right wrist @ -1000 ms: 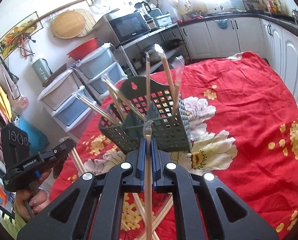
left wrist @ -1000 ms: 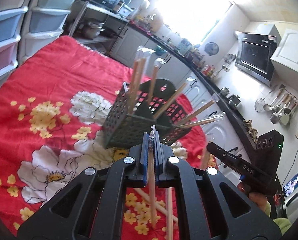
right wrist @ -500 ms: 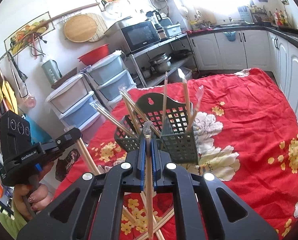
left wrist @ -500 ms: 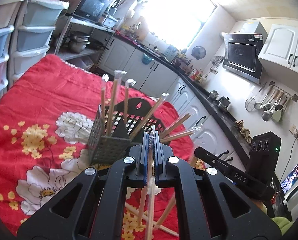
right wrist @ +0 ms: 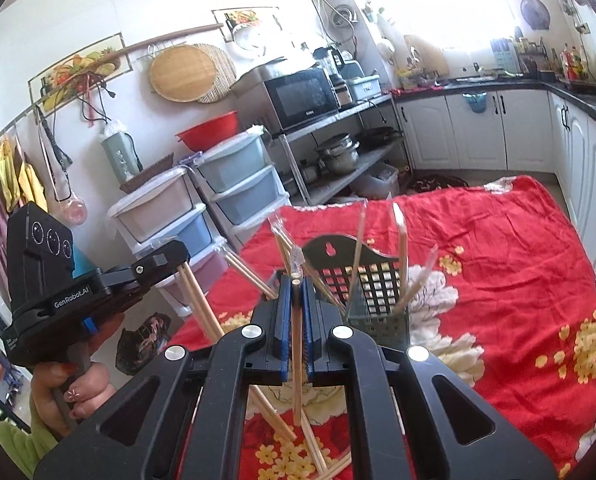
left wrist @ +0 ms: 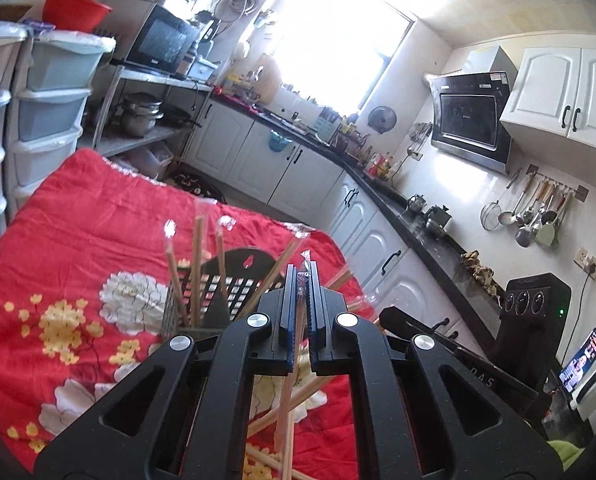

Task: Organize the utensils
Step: 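Carry both held chopsticks up over the green caddy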

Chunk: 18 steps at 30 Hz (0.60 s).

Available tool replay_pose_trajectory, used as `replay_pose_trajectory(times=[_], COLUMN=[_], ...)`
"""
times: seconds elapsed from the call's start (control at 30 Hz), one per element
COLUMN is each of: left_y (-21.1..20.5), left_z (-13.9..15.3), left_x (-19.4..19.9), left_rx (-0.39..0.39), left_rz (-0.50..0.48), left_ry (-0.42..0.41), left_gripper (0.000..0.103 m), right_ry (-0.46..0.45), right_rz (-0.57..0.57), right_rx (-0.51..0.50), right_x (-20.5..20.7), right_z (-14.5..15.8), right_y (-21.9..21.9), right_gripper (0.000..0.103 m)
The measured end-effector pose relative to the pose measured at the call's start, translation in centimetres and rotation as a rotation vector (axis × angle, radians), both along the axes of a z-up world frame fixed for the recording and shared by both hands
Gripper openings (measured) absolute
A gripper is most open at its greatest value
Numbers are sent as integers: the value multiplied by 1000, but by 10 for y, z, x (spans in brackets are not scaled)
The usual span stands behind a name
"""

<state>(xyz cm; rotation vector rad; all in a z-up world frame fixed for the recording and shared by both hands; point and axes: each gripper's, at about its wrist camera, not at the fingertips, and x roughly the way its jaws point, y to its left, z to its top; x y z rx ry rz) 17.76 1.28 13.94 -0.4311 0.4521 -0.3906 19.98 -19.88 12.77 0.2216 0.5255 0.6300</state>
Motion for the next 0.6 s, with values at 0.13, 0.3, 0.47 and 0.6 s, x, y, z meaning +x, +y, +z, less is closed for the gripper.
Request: replay_pose_trajectory(times=[0.13,0.3,0.47,0.6], left_y=[-2,-2,-3,-5], left_z=[12,25,39,52], left_x=[3,9,13,15], left_rx=[7,12,21,30], left_rz=[2,11,22,36], left_ry=[-28,-61,-97,-130], left_gripper=[2,2,2,2], right_ry=[-26,-63,-95,-118], right_rz=[-1,-12,-23,-34], right_rx=[12,27,37,38], right_x=[1,4,6,8], right_z=[10,25,37,46], right_y=[1,0,-2,-3], right_gripper=[6,6,6,6])
